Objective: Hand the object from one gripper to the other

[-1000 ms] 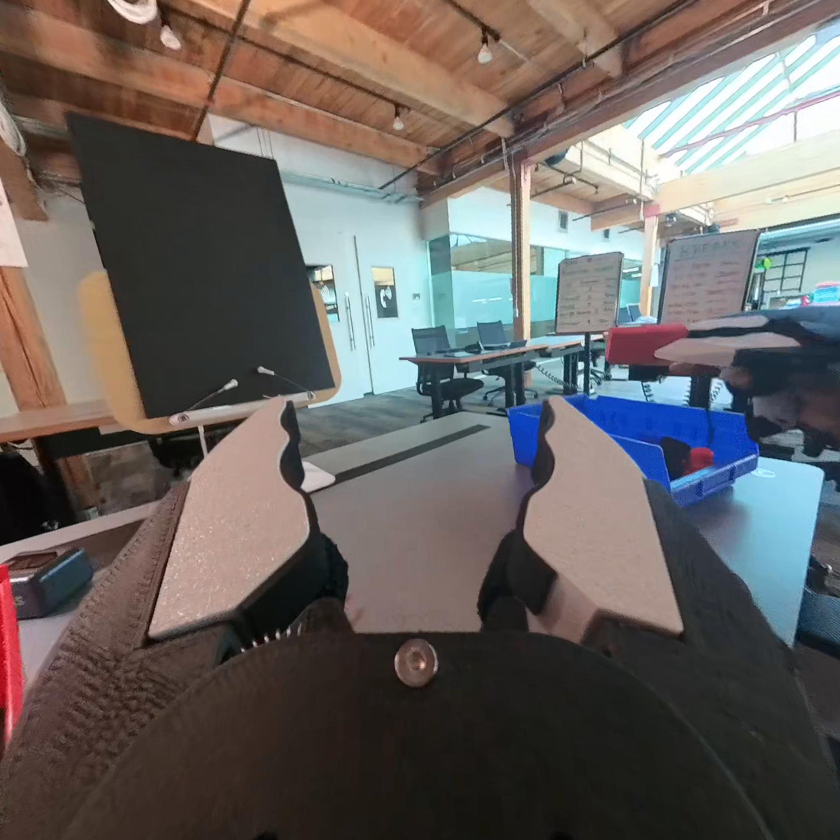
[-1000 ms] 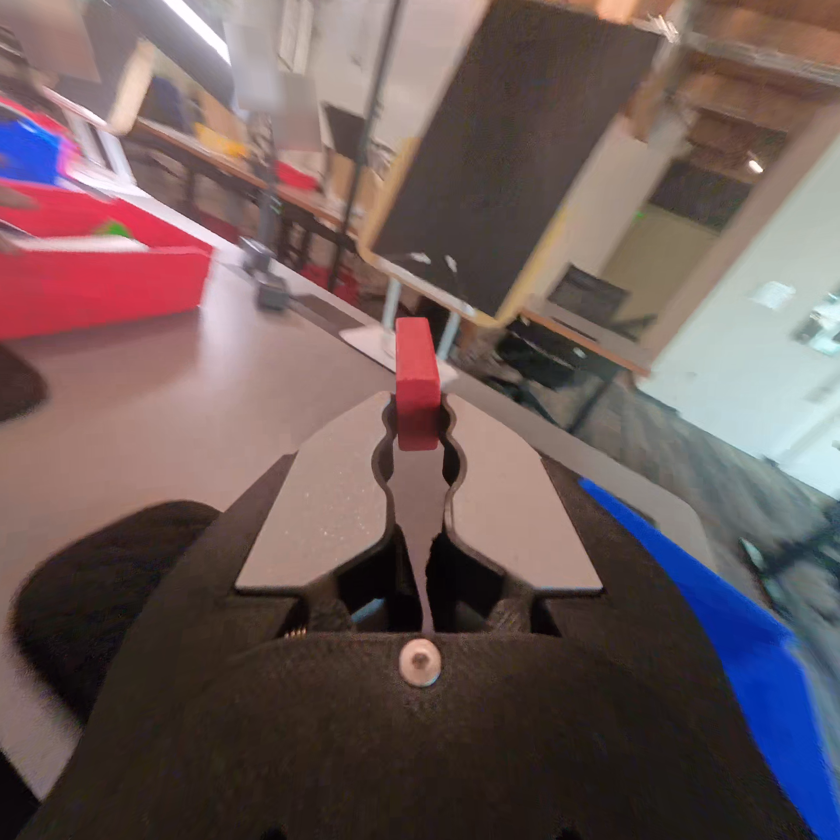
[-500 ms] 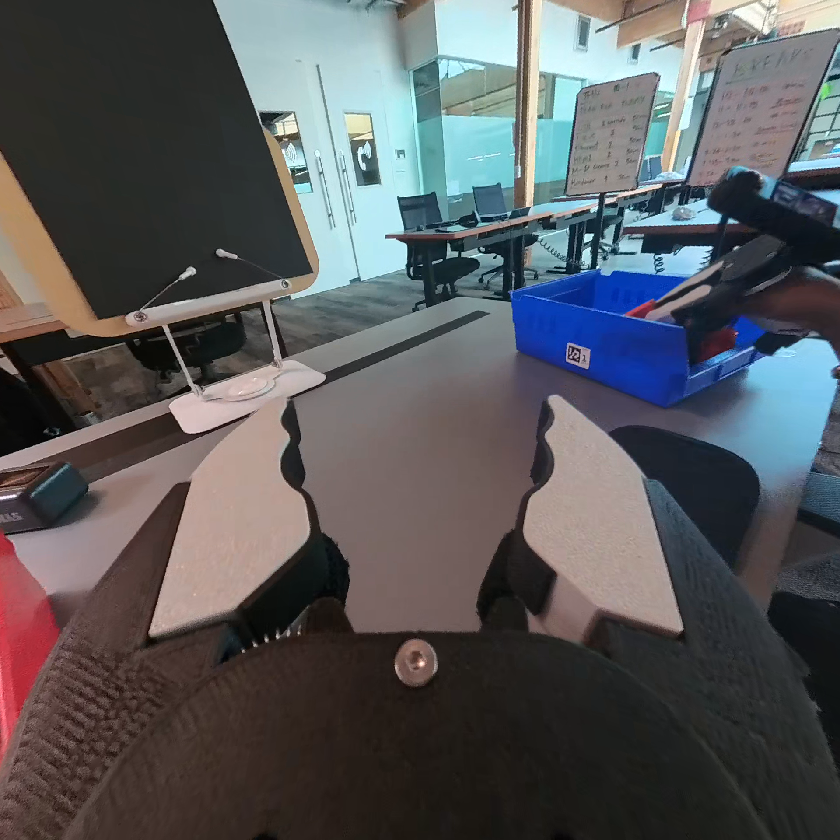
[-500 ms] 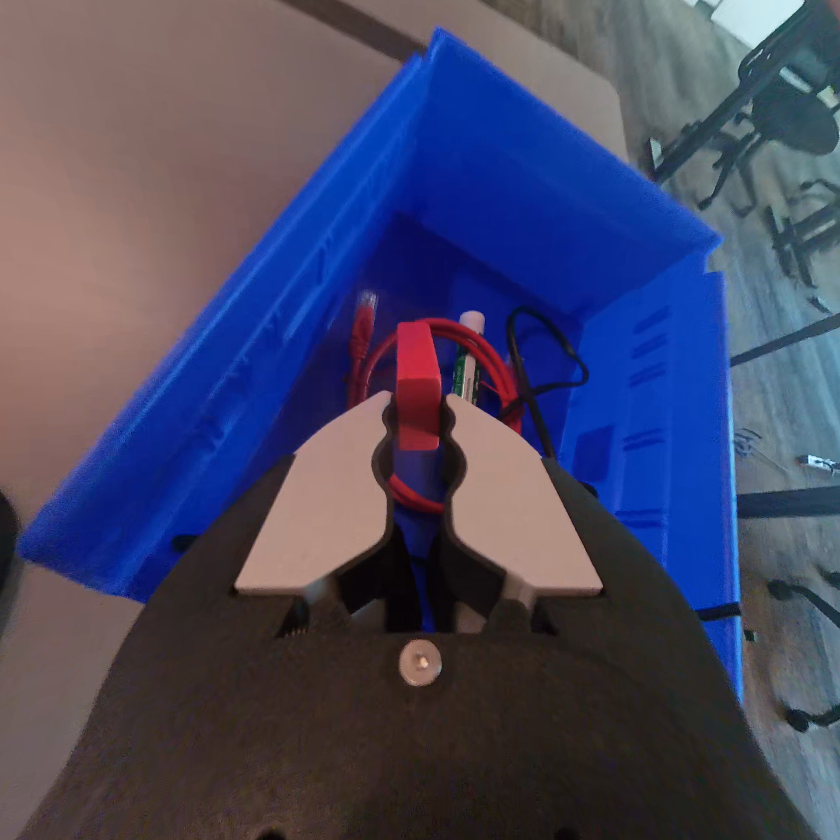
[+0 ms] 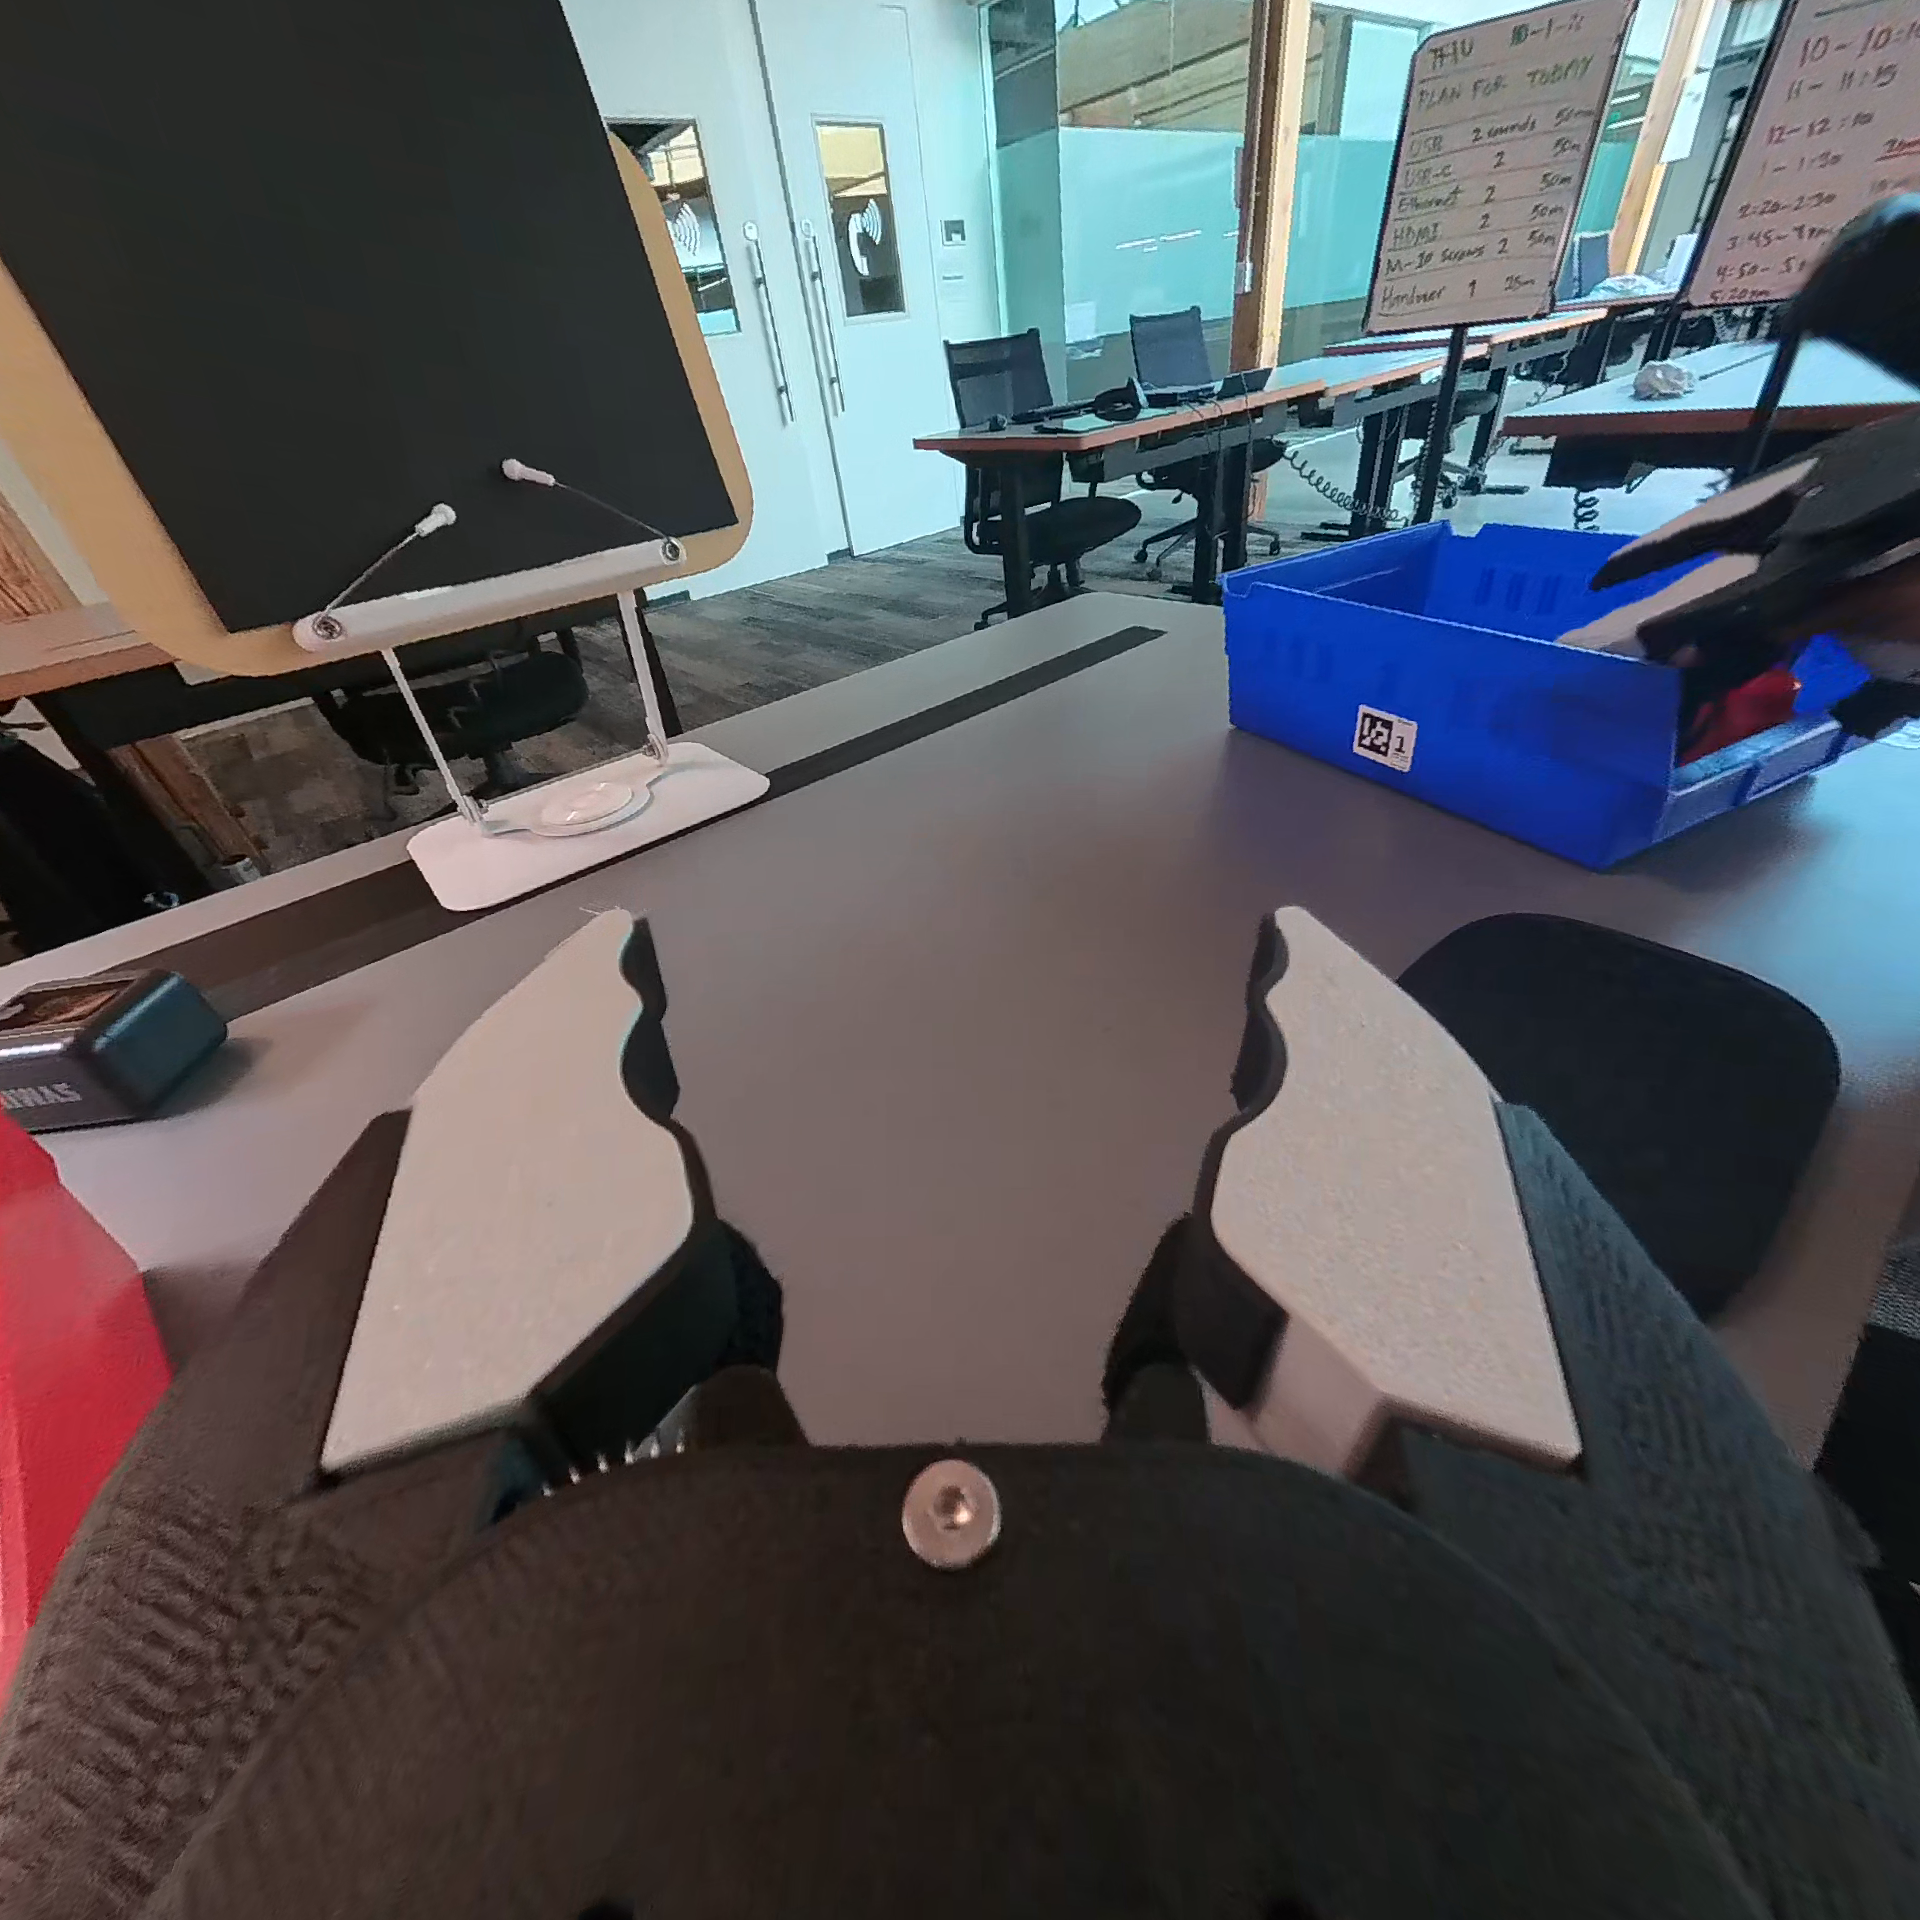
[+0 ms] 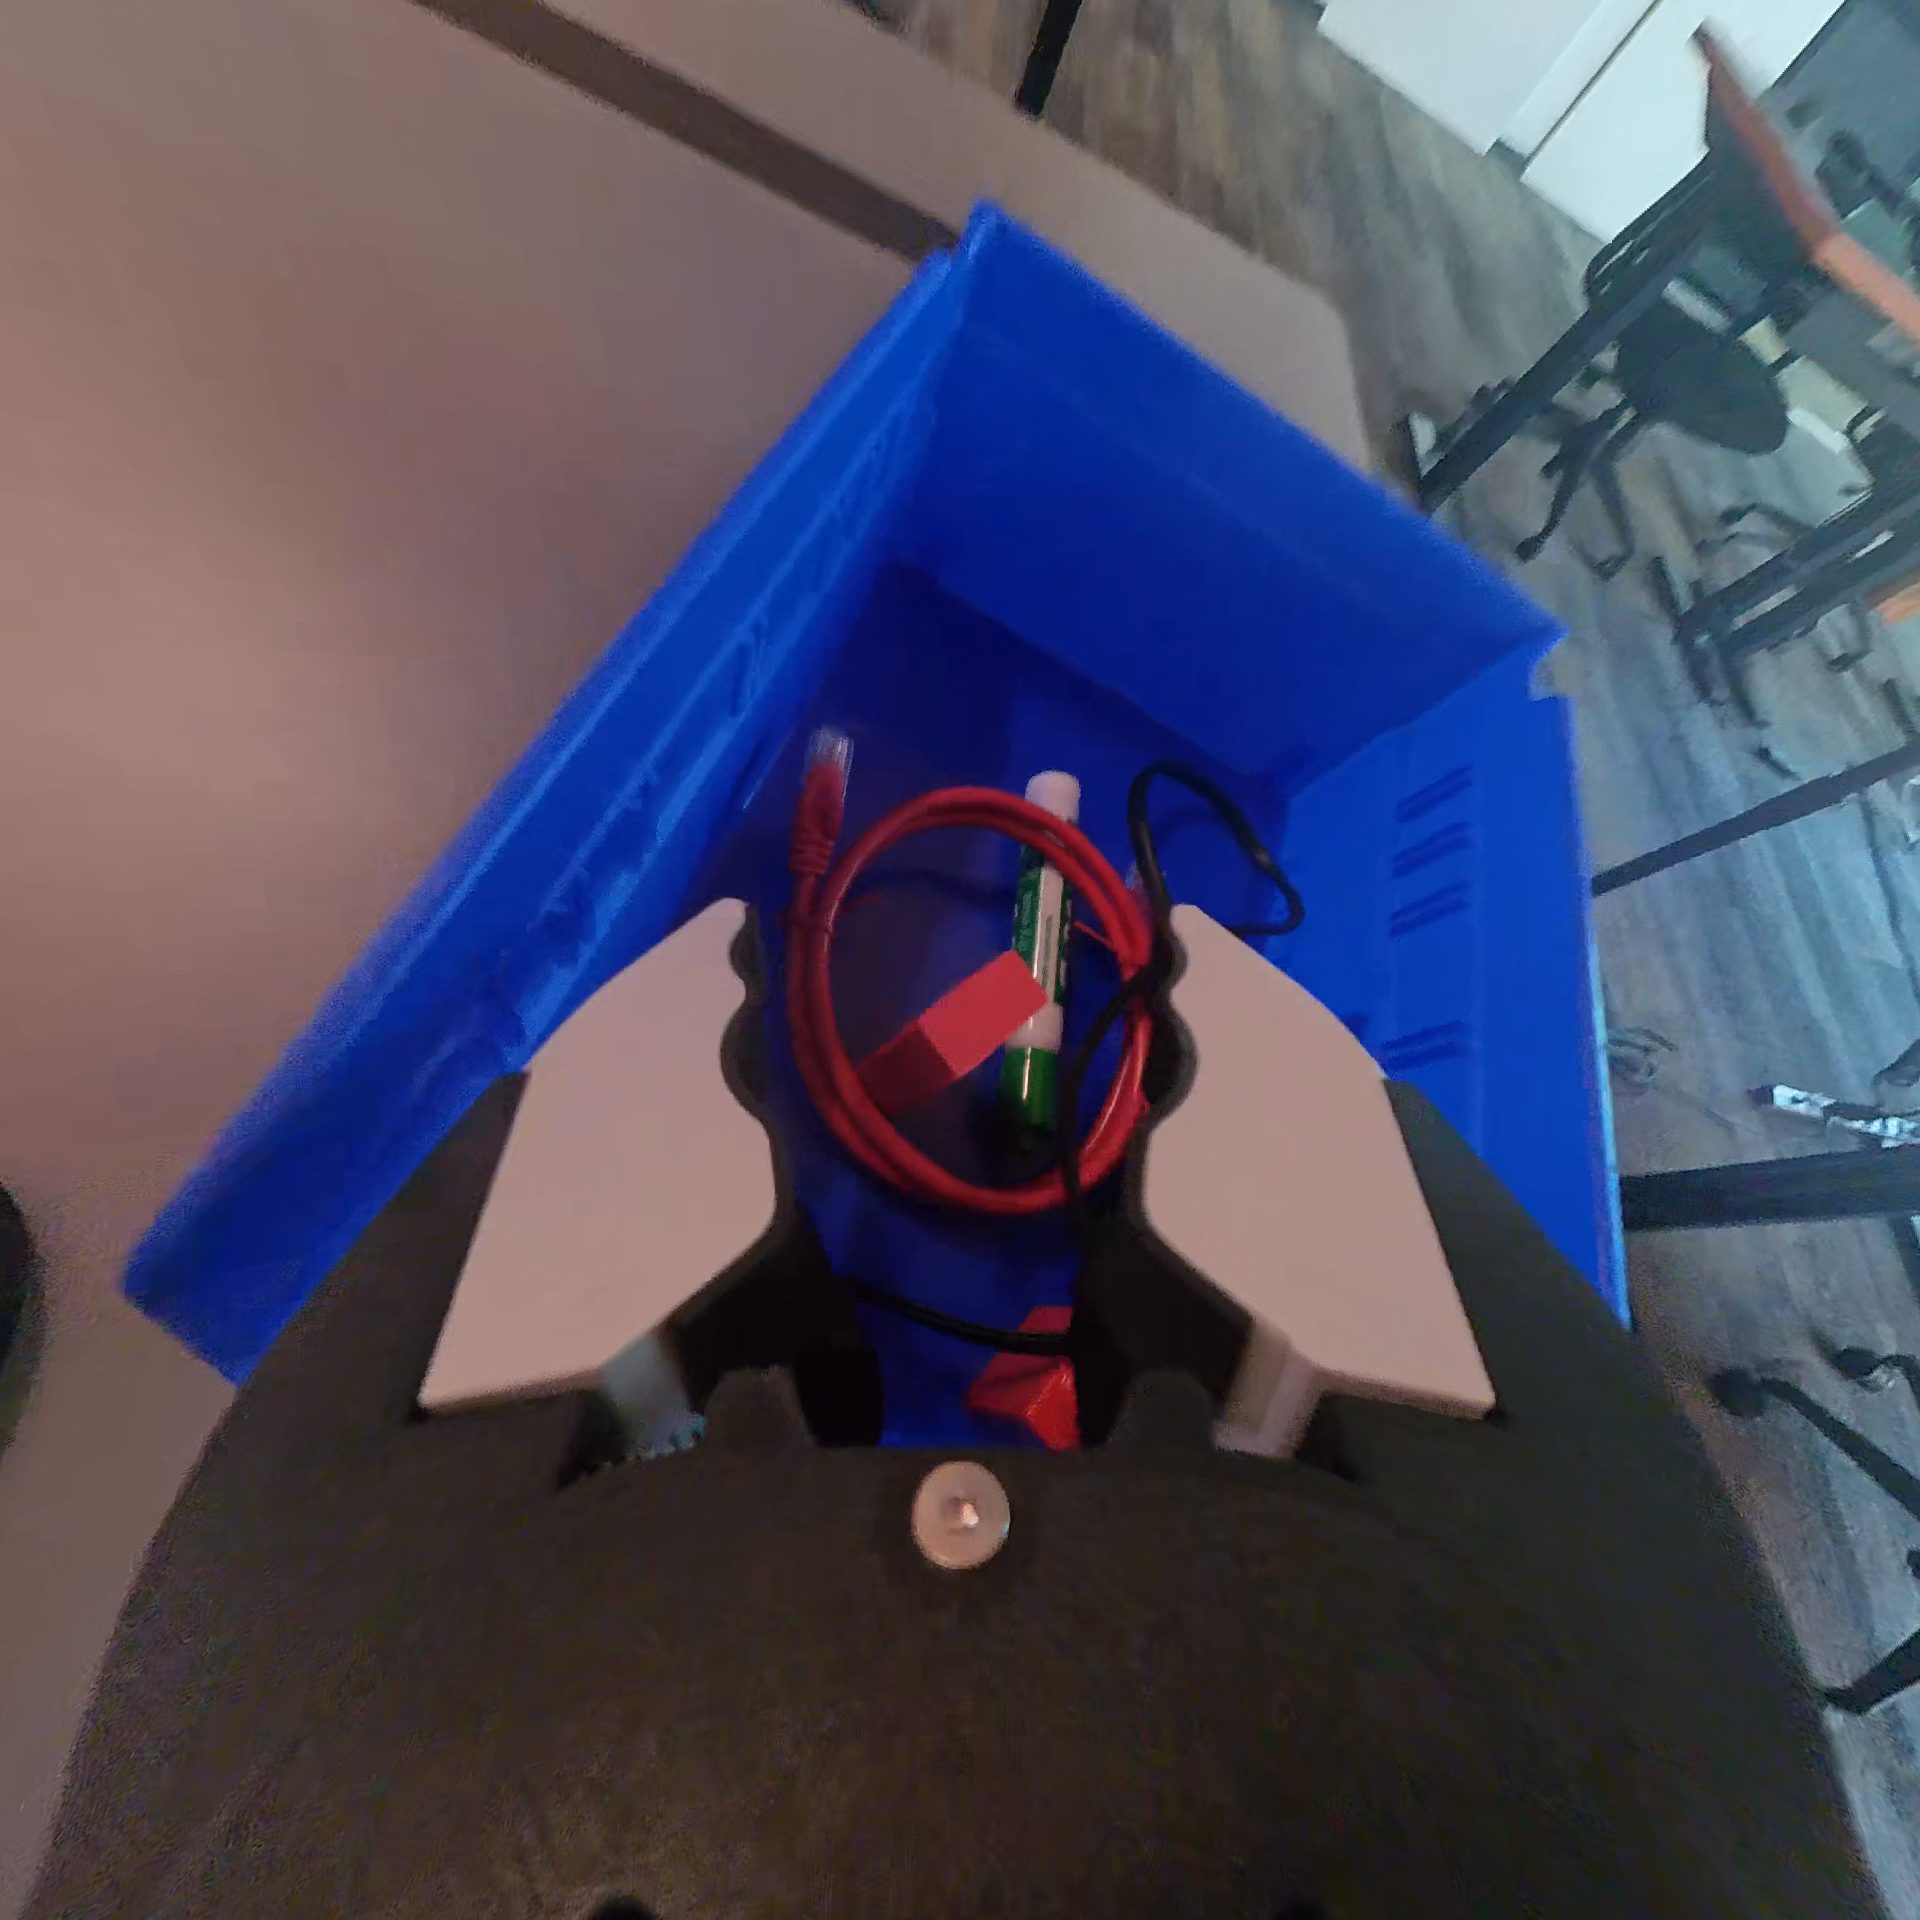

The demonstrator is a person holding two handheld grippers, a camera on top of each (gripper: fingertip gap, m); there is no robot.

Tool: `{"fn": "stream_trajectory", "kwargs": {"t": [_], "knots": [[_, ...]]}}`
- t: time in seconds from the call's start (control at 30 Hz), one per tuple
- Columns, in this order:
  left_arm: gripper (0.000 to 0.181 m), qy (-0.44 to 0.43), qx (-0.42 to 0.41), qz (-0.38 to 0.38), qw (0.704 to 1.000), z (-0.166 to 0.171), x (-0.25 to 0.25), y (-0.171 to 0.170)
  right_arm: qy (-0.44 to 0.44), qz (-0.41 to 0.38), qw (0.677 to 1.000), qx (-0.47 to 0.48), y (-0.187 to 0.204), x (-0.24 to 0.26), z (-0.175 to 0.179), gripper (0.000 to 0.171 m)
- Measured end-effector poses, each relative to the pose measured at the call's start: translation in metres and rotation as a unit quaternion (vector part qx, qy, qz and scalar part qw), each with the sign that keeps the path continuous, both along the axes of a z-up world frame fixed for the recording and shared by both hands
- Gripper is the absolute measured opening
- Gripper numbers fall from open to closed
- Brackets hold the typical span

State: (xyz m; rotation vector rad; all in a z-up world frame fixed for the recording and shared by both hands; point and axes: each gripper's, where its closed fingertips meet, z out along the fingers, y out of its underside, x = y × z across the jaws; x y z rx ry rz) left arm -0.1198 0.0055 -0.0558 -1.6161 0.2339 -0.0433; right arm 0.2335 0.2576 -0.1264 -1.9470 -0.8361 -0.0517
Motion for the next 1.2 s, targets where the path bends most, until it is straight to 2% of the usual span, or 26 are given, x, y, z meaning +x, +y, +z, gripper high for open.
{"fn": "stream_trajectory", "kwargs": {"t": [0.2,0.27,0.33,0.4,0.47,0.57,0.67,0.73,0.87,0.97,1.1,1.2], "knots": [[0.125,-0.028,0.020,0.034,0.999,0.001,-0.007,0.008,0.051,0.019,0.993,0.106,-0.014,-0.019,0.050,0.096],[0.130,-0.046,0.028,0.046,0.997,0.000,-0.009,0.011,0.104,0.036,0.980,0.167,-0.027,-0.033,0.080,0.113],[0.130,-0.059,0.039,0.056,0.996,-0.003,-0.008,0.016,0.175,0.074,0.952,0.238,-0.053,-0.054,0.117,0.123],[0.129,-0.075,0.061,0.068,0.993,-0.003,-0.007,0.019,0.276,0.131,0.905,0.297,-0.095,-0.083,0.152,0.123],[0.113,-0.092,0.066,0.073,0.991,-0.008,-0.002,0.022,0.364,0.218,0.854,0.301,-0.148,-0.122,0.166,0.122],[0.082,-0.078,0.014,0.103,0.991,-0.036,-0.003,0.032,0.432,0.337,0.814,0.196,-0.226,-0.190,0.144,0.114],[0.055,-0.034,-0.034,0.157,0.986,-0.063,-0.016,0.038,0.349,0.412,0.842,0.020,-0.291,-0.254,0.084,0.110],[0.041,-0.025,-0.045,0.163,0.985,-0.067,-0.014,0.040,0.314,0.440,0.841,-0.012,-0.318,-0.279,0.066,0.112],[0.031,0.023,-0.042,0.189,0.981,-0.070,-0.013,0.040,0.282,0.439,0.853,0.015,-0.330,-0.304,0.058,0.111],[0.032,0.035,-0.051,0.187,0.980,-0.078,-0.008,0.043,0.254,0.447,0.858,0.010,-0.340,-0.311,0.050,0.111],[0.034,0.064,-0.039,0.200,0.977,-0.076,-0.006,0.042,0.216,0.426,0.877,0.046,-0.331,-0.311,0.042,0.108],[0.036,0.067,-0.034,0.208,0.975,-0.077,-0.006,0.043,0.206,0.428,0.879,0.040,-0.330,-0.310,0.039,0.111]]}}
